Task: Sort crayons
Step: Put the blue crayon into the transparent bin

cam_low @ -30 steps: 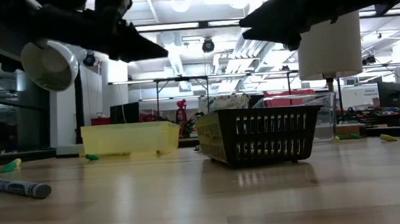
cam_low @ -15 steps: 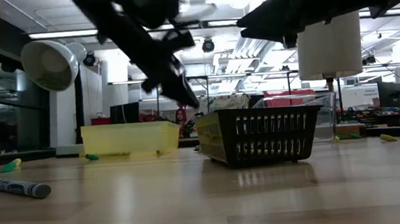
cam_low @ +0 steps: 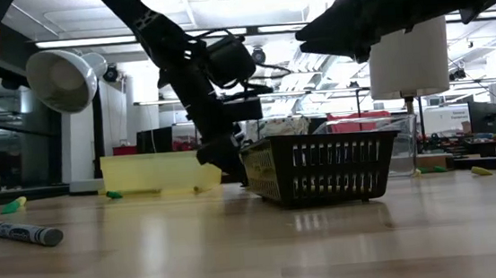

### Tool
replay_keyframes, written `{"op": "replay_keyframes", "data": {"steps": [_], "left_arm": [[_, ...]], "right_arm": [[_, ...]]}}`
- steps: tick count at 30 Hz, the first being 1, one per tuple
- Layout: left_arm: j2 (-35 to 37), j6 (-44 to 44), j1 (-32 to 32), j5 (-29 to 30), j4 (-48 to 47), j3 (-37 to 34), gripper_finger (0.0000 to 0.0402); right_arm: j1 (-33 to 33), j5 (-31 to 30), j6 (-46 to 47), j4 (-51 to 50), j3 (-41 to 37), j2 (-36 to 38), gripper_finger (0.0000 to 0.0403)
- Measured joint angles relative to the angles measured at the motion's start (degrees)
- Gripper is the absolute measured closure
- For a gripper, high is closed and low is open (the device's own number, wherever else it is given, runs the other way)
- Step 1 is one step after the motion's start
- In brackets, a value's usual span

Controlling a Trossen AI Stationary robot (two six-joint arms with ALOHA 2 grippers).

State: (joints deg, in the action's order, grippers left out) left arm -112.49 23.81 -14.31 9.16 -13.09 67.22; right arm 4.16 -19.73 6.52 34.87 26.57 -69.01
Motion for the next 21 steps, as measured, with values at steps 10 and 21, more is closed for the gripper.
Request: {"op": "replay_keyframes", "data": {"steps": [10,21], "left_arm": [[-0.35,-1.34,-0.97,-5.00,-1.74,0.21,0.0273],[-0.59,-1.25,-0.60,-7.15,-3.25,0.04,0.0273]], "right_arm": [[-0.02,0.00,0.08,0.02,-0.01,0.02,0.0233],[-0.02,-0.01,0.09,0.06,-0.02,0.02,0.0233]]}}
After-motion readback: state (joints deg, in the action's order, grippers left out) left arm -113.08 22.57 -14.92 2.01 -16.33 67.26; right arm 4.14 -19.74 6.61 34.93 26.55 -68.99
